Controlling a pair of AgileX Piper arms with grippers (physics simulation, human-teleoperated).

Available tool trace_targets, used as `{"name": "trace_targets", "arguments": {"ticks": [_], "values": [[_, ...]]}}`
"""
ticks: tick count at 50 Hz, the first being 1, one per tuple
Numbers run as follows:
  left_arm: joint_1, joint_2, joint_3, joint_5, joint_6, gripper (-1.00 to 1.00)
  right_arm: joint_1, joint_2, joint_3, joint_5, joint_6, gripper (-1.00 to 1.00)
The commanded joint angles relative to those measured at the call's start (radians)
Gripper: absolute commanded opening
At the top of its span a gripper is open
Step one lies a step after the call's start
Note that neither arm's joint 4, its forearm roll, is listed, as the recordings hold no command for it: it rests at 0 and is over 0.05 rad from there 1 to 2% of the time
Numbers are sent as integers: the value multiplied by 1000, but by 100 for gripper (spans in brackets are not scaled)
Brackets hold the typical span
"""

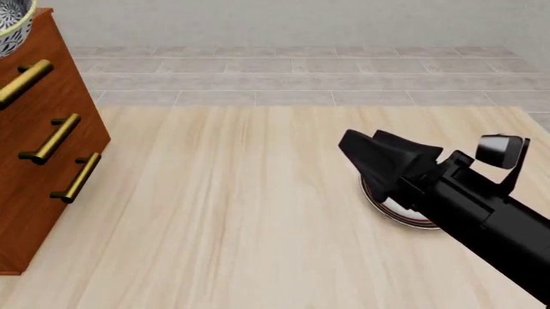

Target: Put the bowl on top of the cabinet.

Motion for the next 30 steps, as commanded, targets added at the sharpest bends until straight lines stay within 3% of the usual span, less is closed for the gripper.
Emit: {"name": "trace_targets", "arguments": {"ticks": [1,30], "values": [[57,7,29,-40,-12,-100,3,8,-2,-2,-5,100],[156,26,-9,-42,-44,-100,6,139,-76,-48,-15,100]]}}
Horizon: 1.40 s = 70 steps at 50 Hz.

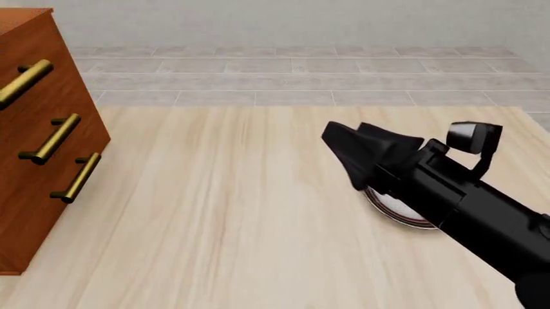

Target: Put the bowl on top of the cabinet.

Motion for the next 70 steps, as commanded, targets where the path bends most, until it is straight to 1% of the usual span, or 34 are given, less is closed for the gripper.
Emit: {"name": "trace_targets", "arguments": {"ticks": [1,13,31,47,55,56,60,62,70], "values": [[36,6,-13,-7,-1,-100,2,31,-20,-10,-2,100],[81,23,-8,-24,0,-100,-1,15,-13,-2,-2,100],[160,50,32,-65,4,-100,-2,7,-8,0,-2,100],[195,53,36,-71,5,-100,0,3,-6,1,-3,100],[199,42,28,-73,-16,-100,2,7,-9,0,-7,100],[196,40,28,-75,-19,100,3,5,-9,0,-8,100],[202,37,21,-73,-22,100,3,-7,0,3,-7,100],[216,37,14,-72,-12,100,4,-13,4,5,-7,100],[213,33,9,-71,-16,100,4,-17,6,7,-7,100]]}}
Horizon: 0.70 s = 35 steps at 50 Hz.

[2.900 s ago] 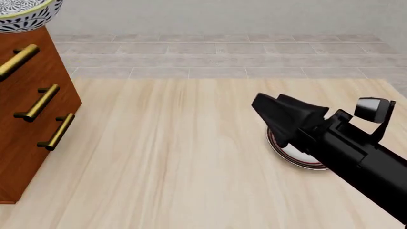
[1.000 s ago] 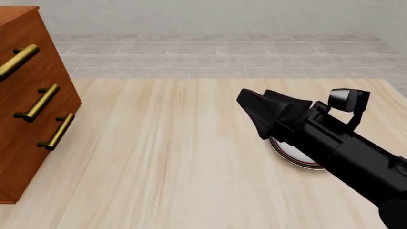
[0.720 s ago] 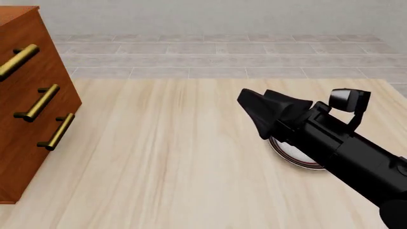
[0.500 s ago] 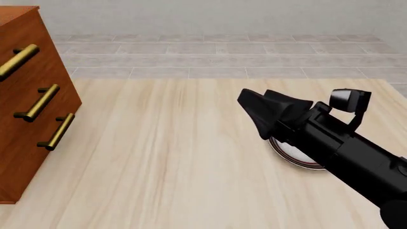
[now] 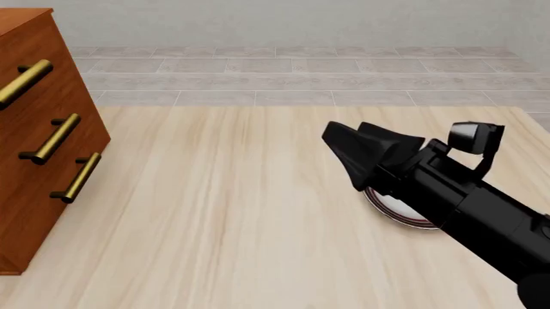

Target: Put the bowl on top of the cabinet.

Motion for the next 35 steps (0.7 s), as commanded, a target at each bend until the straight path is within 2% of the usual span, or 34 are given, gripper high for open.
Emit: {"name": "trace_targets", "arguments": {"ticks": [1,35], "values": [[13,-3,-10,2,-3,100,1,-11,6,5,-2,100],[-12,-33,-169,97,-45,100,0,4,-2,-1,-2,100]]}}
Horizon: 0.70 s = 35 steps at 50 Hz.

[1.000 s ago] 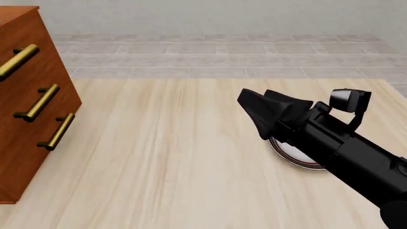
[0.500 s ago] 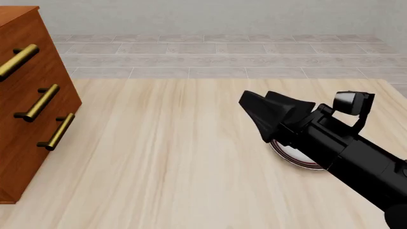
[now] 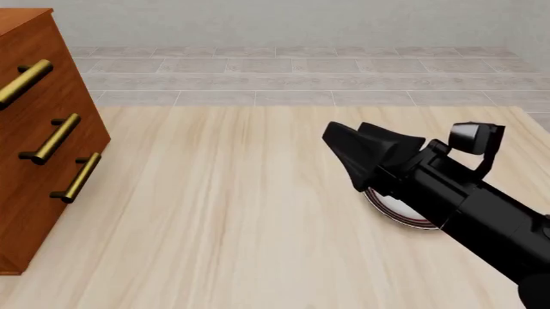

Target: Put the bowl on top of the cabinet.

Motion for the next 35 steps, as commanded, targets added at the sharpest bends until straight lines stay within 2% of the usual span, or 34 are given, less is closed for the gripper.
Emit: {"name": "trace_targets", "arguments": {"ticks": [1,22,35], "values": [[-8,-17,-48,33,-15,100,-1,9,-5,-3,-1,100],[-29,-54,-130,95,-36,100,0,-7,0,6,-1,100],[-78,-80,-153,128,-32,100,2,0,-1,1,0,100]]}}
